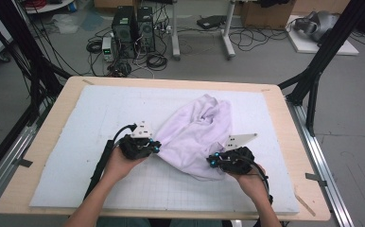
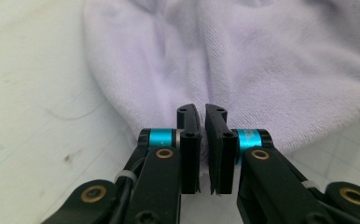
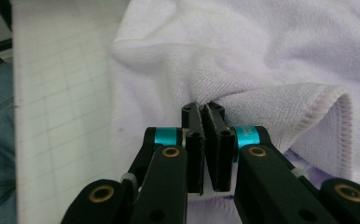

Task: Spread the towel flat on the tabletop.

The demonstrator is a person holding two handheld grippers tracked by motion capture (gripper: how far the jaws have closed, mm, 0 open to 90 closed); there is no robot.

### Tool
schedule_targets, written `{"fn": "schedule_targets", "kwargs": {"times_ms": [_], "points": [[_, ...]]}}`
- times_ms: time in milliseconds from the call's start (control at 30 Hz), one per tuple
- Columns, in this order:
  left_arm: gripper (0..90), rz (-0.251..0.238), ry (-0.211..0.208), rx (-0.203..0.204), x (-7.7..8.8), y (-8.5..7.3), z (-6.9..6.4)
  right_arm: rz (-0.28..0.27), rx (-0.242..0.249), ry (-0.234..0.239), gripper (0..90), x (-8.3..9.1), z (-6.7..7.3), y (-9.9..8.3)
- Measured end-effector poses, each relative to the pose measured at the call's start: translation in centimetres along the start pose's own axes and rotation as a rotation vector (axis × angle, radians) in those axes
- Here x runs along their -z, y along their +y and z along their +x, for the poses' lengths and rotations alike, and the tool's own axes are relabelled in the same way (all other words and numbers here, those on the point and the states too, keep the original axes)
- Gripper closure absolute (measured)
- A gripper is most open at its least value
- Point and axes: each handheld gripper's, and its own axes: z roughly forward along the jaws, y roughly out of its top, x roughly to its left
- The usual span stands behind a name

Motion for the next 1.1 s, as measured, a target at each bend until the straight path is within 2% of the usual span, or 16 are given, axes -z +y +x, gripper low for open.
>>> {"fn": "schedule_targets", "kwargs": {"times_ms": [167,233,300,400,467,567,600,700,767,800,933,967,1000,1033,1067,1100], "points": [[84.1,-0.005,0.021,-0.001,2.8,-1.1,-1.2,-0.025,0.018,0.030,87.1,0.4,1.8,0.3],[84.1,0.003,0.029,-0.026,3.8,-1.8,-2.3,-0.021,0.034,0.038,87.1,0.4,3.0,0.1],[84.0,0.008,0.031,-0.028,4.0,-2.1,-2.6,-0.015,0.039,0.038,87.1,0.4,3.3,-0.1],[84.0,0.013,0.012,-0.026,4.5,-3.1,-3.2,-0.009,0.039,0.044,87.1,0.6,4.3,-0.8],[82.4,0.013,-0.011,-0.022,4.7,-3.6,-3.4,-0.008,0.033,0.055,79.4,1.1,4.6,-1.2],[59.8,-0.004,-0.028,-0.014,4.9,-3.7,-3.1,-0.032,0.015,0.059,69.9,1.9,4.5,-1.1],[54.8,-0.018,-0.037,0.002,5.0,-3.5,-2.7,-0.065,0.010,0.041,59.3,2.8,4.2,-0.6],[47.1,-0.039,-0.024,0.021,4.8,-2.9,-1.2,-0.075,0.014,-0.005,53.2,3.5,3.5,0.7],[46.6,-0.046,-0.019,0.022,4.5,-2.7,-0.6,-0.073,0.024,-0.019,49.8,3.4,3.3,1.1],[46.8,-0.050,-0.009,0.016,4.0,-2.5,-0.3,-0.060,0.039,-0.031,46.1,2.5,2.4,2.3],[49.0,0.009,0.007,0.003,1.9,-2.3,0.8,-0.031,0.024,-0.032,42.7,0.5,0.7,2.9],[51.1,0.022,0.000,0.010,1.4,-2.4,1.0,0.002,0.007,-0.031,42.8,-0.6,0.0,3.0],[54.5,0.070,-0.024,0.021,0.3,-2.7,1.4,0.058,0.001,-0.025,45.2,-2.0,-0.9,2.6],[57.1,0.070,-0.024,0.021,0.3,-2.7,1.4,0.058,0.001,-0.025,45.2,-2.0,-0.9,2.6],[61.2,0.116,-0.024,0.030,-0.3,-2.9,1.6,0.092,-0.010,0.007,58.2,-2.9,-1.2,1.9],[62.9,0.143,-0.032,0.042,-0.7,-3.1,1.7,0.097,-0.008,0.016,61.4,-3.1,-1.3,1.6]]}}
